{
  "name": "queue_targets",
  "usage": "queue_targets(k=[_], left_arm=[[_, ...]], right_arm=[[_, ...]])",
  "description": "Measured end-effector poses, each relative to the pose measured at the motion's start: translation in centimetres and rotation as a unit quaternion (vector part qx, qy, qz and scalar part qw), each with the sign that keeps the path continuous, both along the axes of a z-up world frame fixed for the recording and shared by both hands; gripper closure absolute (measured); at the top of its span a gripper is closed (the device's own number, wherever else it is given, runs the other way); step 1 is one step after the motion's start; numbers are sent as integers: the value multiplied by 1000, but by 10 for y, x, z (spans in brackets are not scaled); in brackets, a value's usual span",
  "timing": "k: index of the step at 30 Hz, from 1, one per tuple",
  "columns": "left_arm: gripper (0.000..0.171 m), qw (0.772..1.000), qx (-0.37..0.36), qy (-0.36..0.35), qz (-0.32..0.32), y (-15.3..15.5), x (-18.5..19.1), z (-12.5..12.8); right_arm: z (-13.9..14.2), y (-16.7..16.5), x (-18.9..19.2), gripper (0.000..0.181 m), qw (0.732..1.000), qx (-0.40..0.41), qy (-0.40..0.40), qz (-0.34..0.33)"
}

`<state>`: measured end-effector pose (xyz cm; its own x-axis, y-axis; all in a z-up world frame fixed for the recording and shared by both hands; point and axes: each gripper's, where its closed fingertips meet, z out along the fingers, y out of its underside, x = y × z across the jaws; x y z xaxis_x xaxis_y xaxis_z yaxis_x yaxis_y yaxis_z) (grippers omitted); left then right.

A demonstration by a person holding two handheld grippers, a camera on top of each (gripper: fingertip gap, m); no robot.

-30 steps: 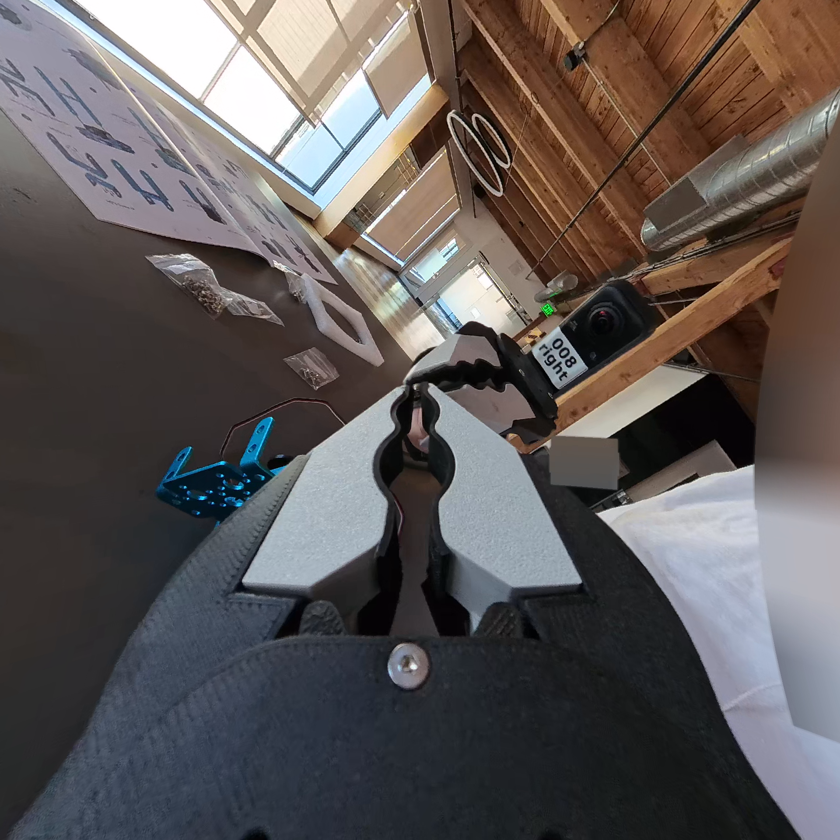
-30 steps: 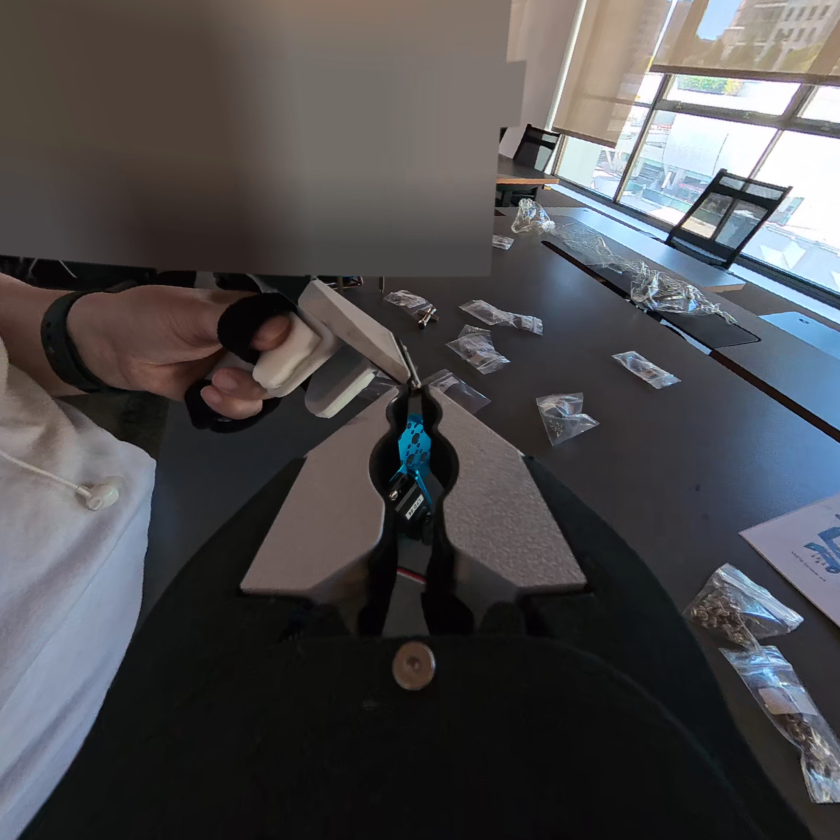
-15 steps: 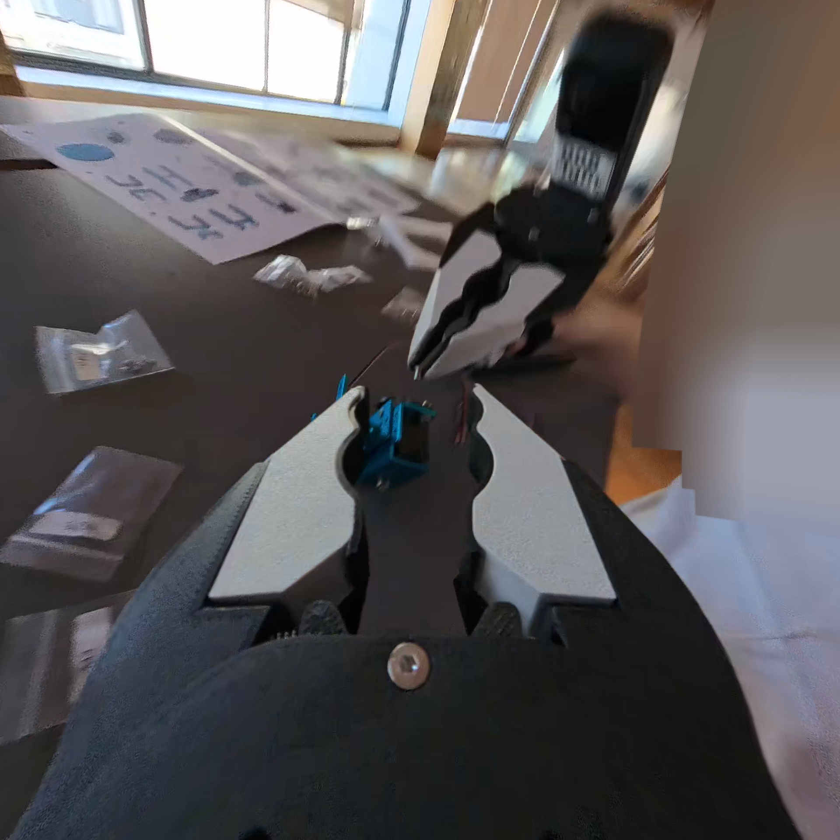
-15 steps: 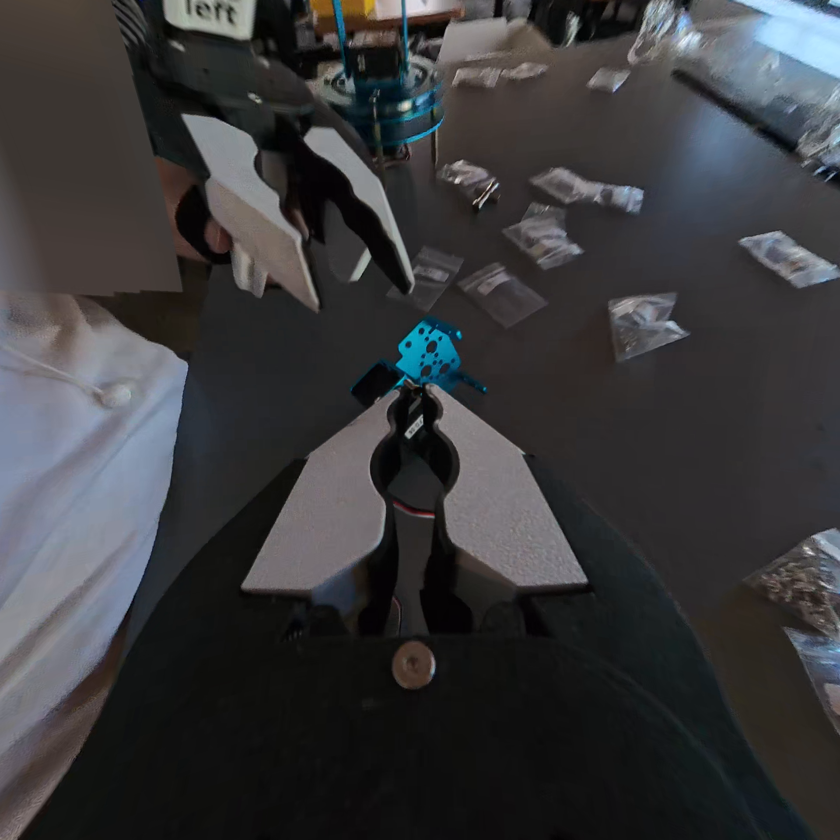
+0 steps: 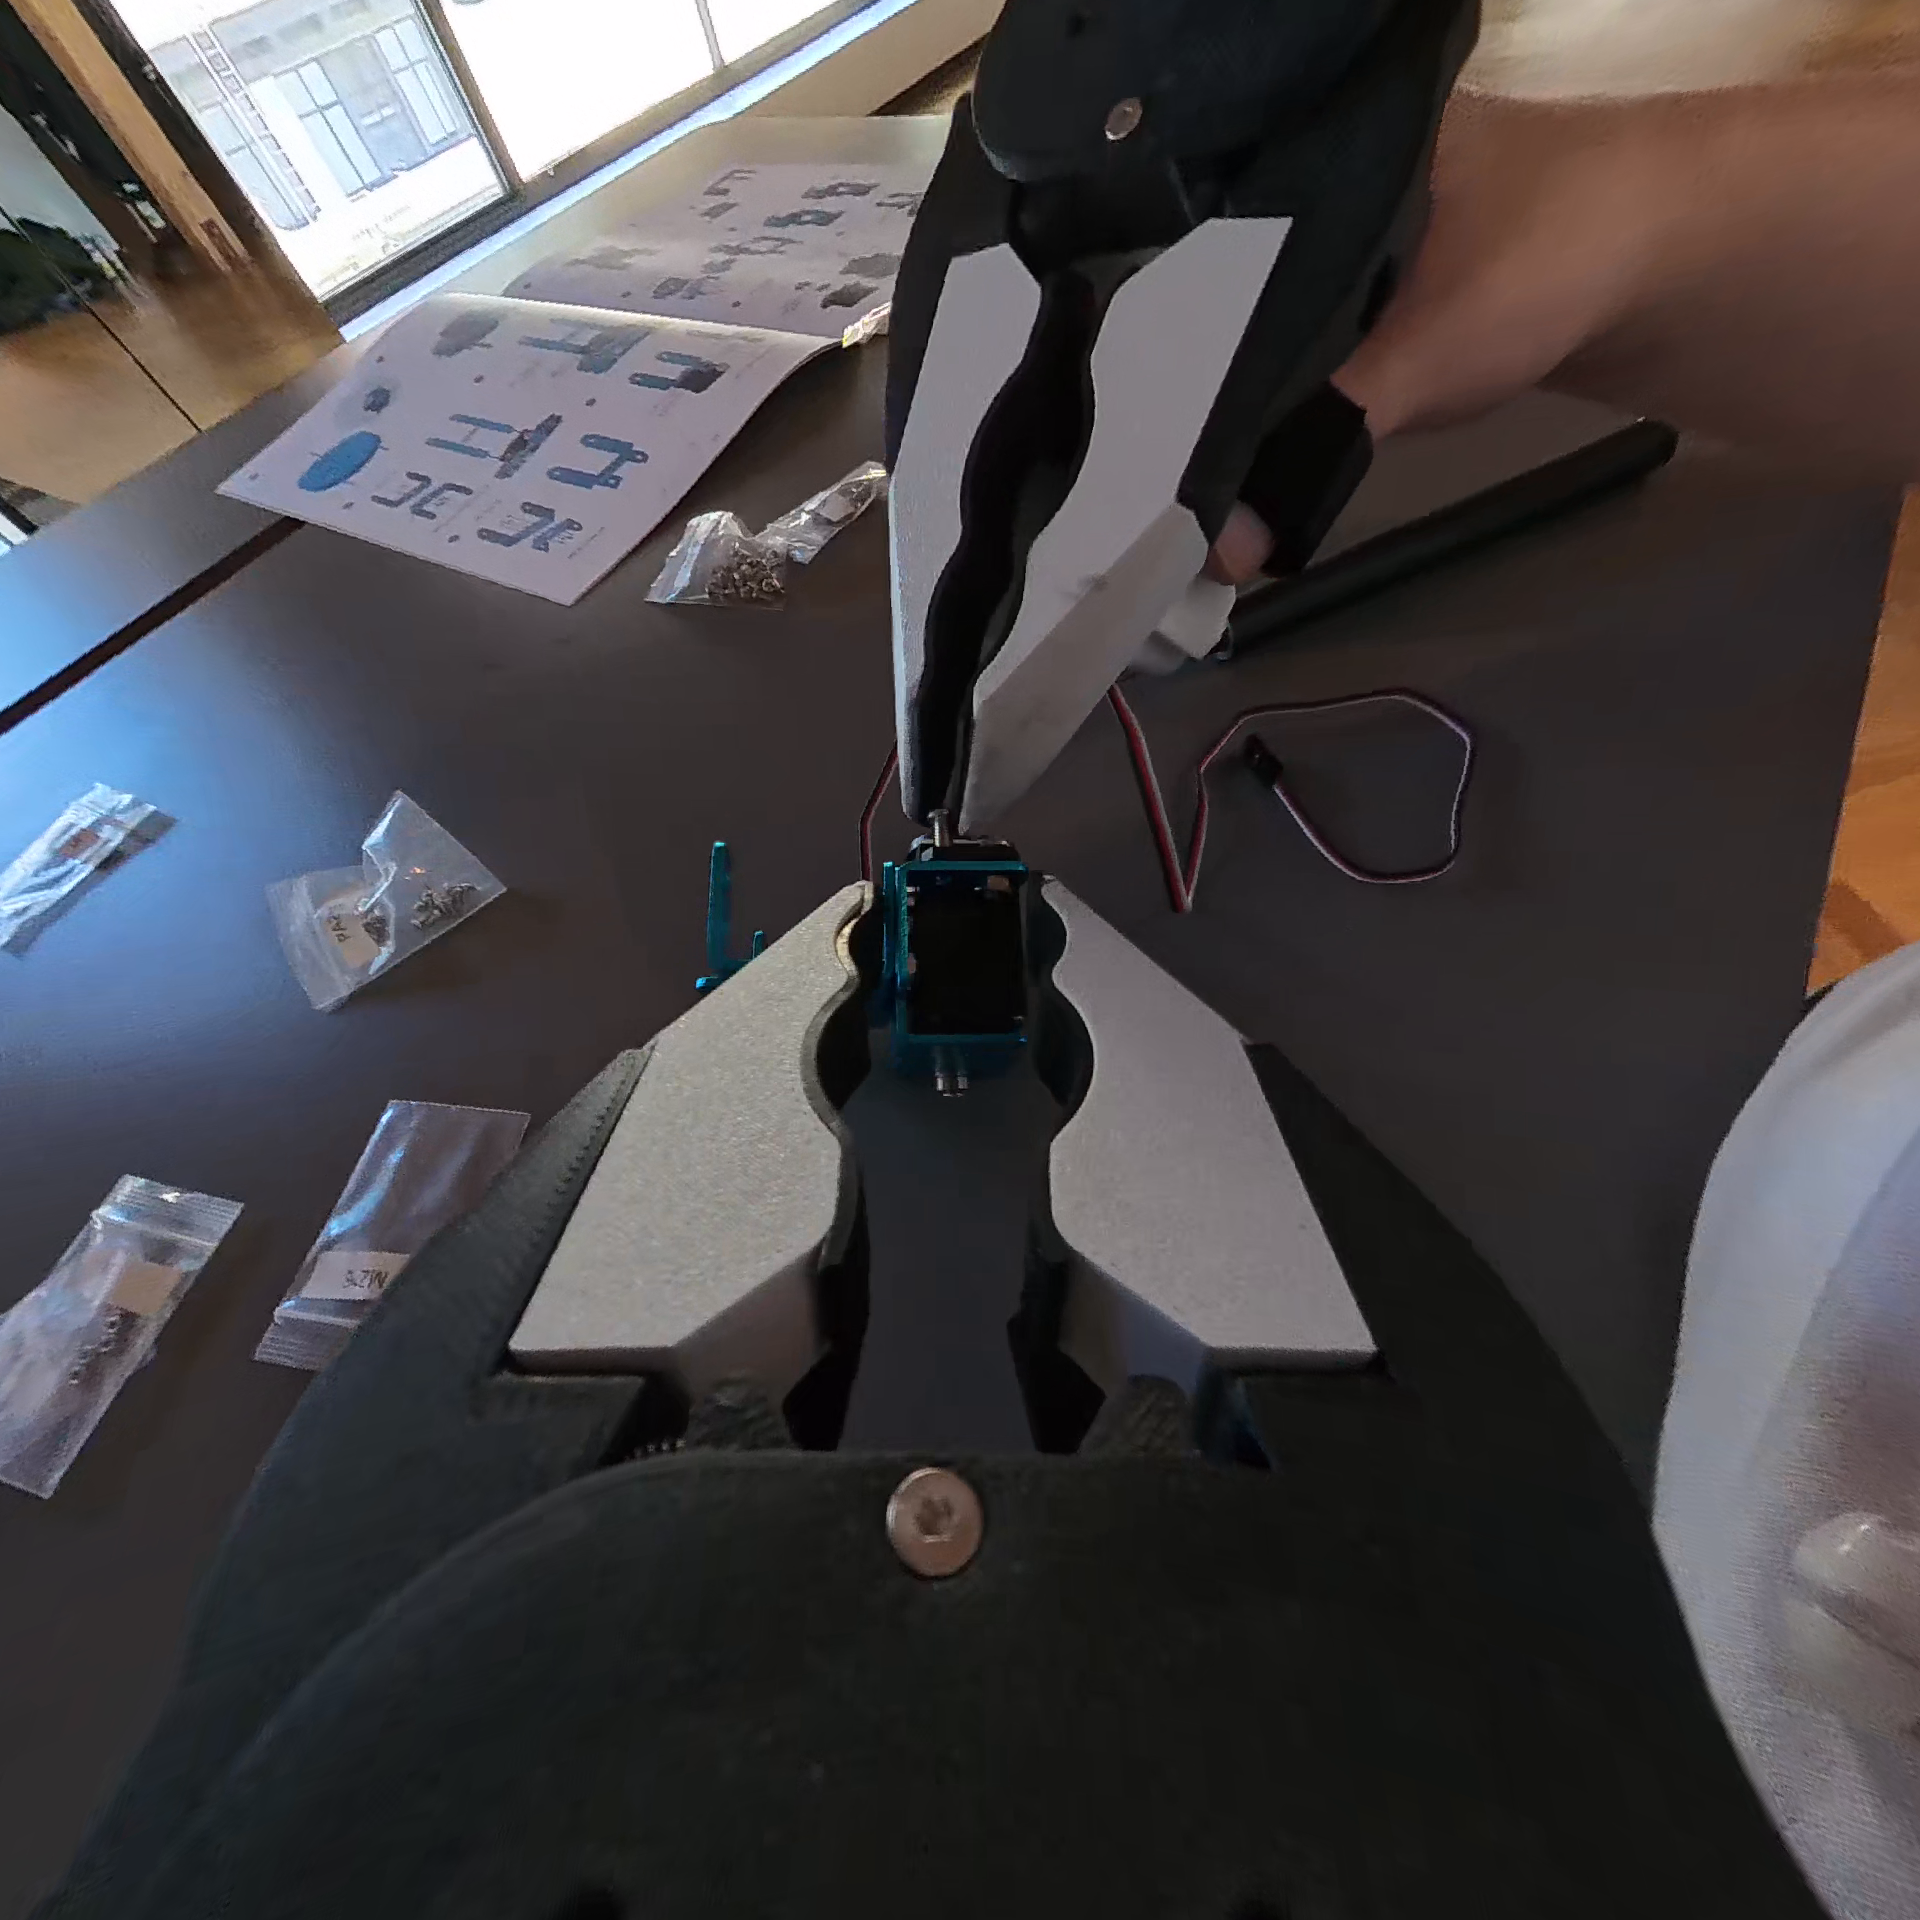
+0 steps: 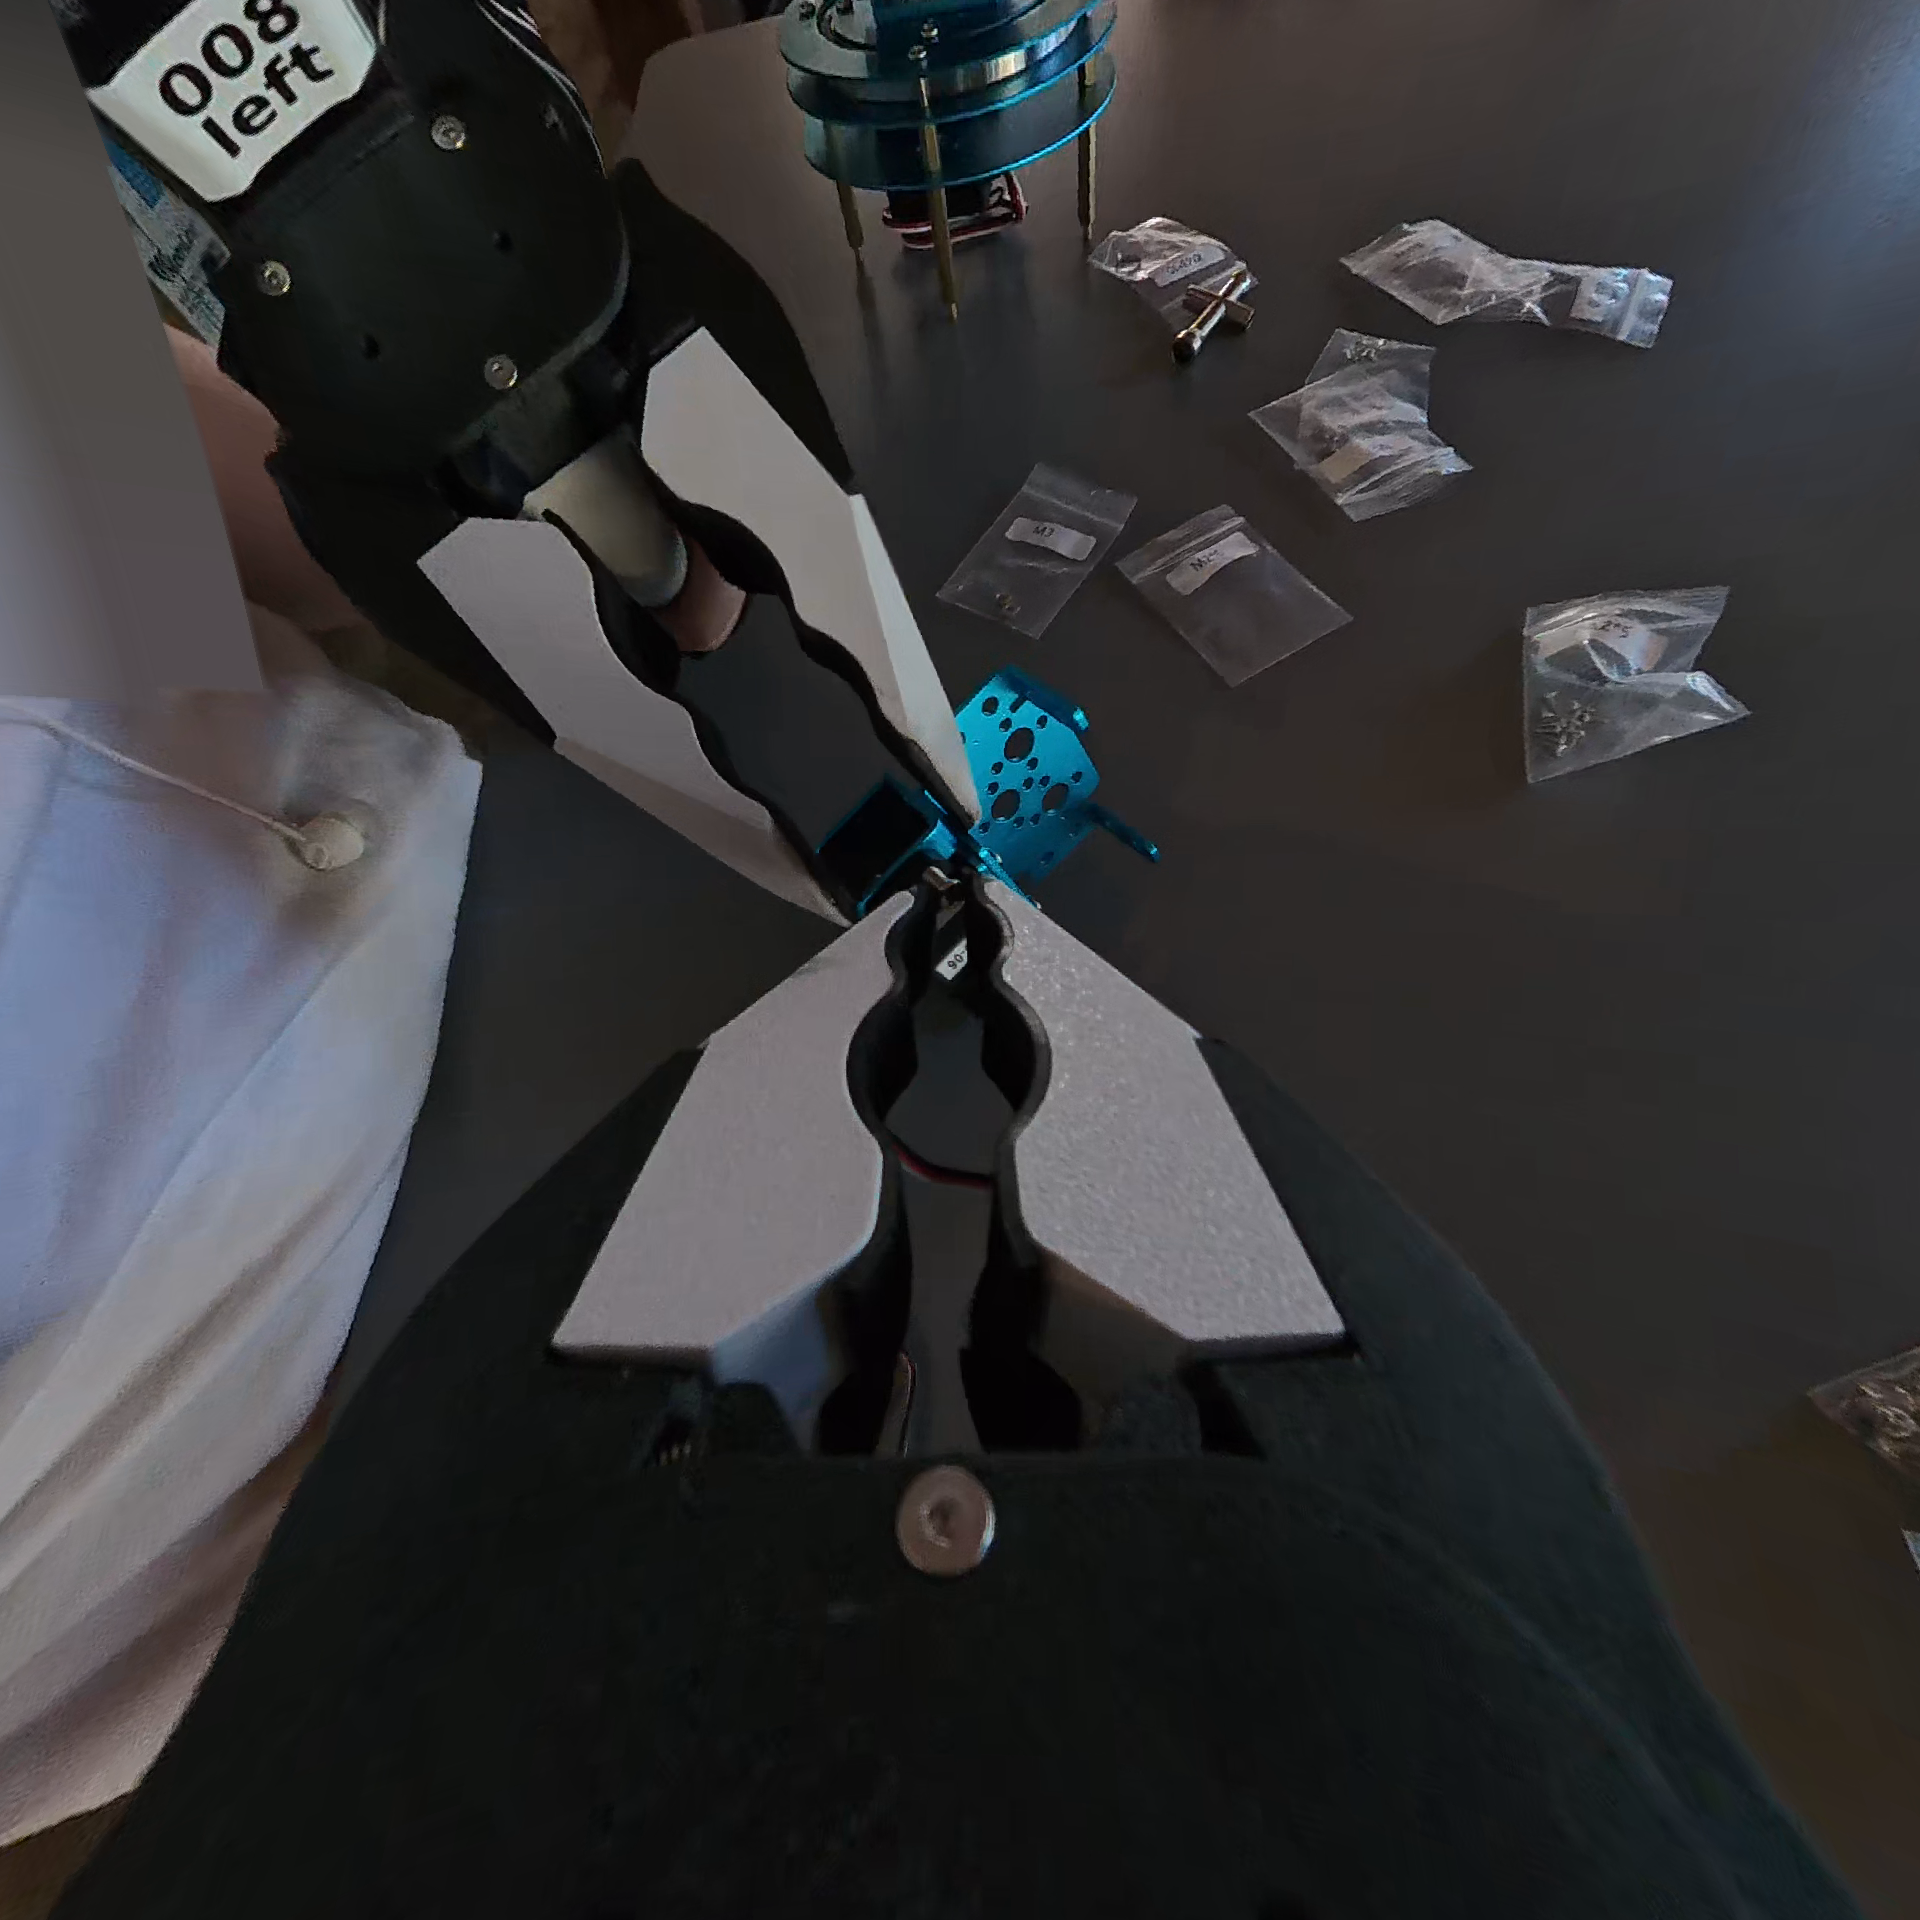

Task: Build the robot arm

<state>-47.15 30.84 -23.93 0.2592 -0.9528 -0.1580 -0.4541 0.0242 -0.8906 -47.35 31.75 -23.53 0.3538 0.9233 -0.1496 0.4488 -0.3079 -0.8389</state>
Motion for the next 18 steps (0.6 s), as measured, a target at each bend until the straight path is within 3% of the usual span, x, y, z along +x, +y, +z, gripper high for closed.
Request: queue_targets(k=[11,18], left_arm=[[146,1000,16,2,2,1,0,-1],[148,1000,15,-3,4,0,-1,0]], right_arm=[[4,-3,-4,172,1000,-17,12,22],[5,0,2,174,999,-35,22,-10]])
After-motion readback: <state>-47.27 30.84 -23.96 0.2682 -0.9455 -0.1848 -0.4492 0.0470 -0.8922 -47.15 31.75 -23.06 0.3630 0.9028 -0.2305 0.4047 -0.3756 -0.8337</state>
